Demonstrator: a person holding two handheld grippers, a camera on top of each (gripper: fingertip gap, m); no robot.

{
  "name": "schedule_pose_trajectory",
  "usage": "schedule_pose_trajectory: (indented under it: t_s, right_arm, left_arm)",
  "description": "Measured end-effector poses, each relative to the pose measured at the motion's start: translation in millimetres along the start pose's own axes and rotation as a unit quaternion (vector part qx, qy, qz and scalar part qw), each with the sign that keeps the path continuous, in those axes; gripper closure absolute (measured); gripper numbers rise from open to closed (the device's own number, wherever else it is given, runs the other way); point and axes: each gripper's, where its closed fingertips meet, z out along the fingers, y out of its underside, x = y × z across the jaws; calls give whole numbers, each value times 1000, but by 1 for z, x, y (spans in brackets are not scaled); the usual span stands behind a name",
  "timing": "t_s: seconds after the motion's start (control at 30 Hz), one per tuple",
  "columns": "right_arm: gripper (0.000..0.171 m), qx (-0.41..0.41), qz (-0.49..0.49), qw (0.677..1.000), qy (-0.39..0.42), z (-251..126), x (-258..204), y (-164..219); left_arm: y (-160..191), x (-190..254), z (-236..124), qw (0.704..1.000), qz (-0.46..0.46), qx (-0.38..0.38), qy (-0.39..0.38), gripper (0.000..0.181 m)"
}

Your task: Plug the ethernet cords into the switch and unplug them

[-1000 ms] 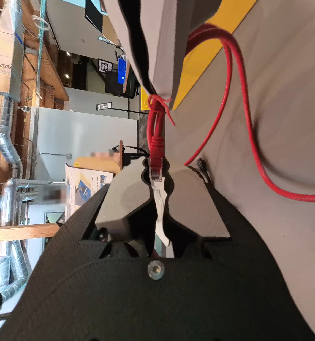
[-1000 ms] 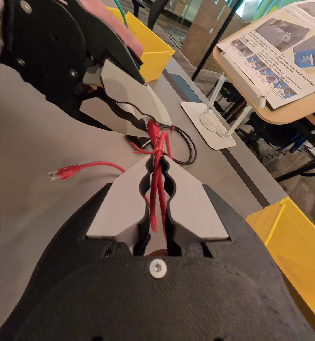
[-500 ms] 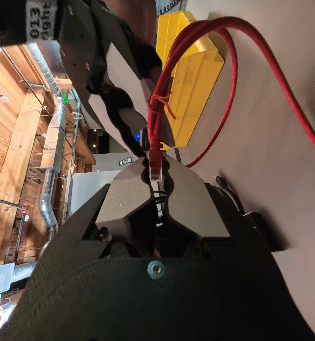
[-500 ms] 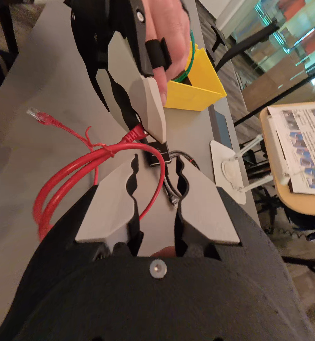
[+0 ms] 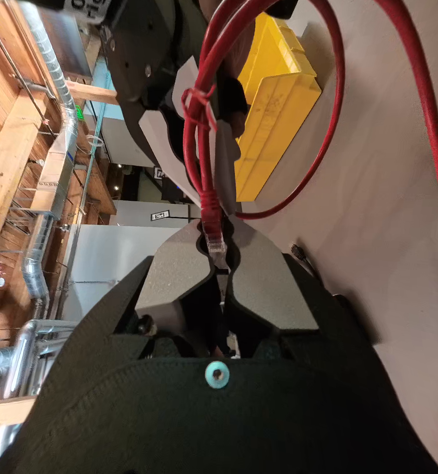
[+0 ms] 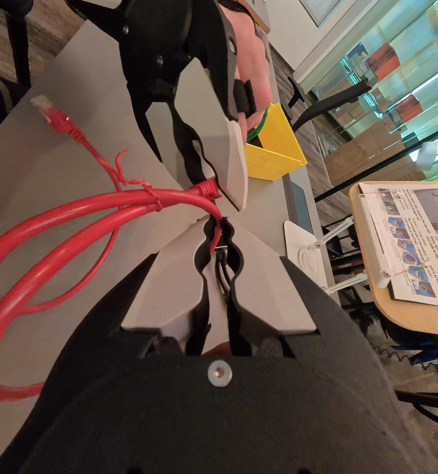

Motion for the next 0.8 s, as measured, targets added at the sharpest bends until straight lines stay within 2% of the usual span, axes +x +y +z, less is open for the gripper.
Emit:
schedule_pose_trajectory:
  t_s: [0.1, 0.2, 0.4, 0.57, 0.63, 0.8]
  right_arm:
    - [169, 27, -10, 999, -17, -8, -7, -13]
    - [169, 18, -29, 999, -21, -18, -10, -10]
    - [169, 9, -39, 999, 11, -44, -5, -8]
    - [163, -34, -38, 998, 28, -42, 1, 11]
    - [141, -64, -26, 996, 56, -49, 14, 21]
    - [141, -146, 13, 980, 137, -92, 42, 40]
  left_arm:
    - [9, 2, 1, 1000, -10, -13, 8, 175]
    - [21, 4, 3, 999, -21, -29, 14, 176]
    - [41, -3, 8, 998, -48, -46, 11, 176]
    - [46, 2, 22, 996, -45, -70, 24, 176]
    - [52, 1, 28, 995, -41, -89, 18, 175]
    - [64, 2, 37, 991, -31, -128, 15, 173]
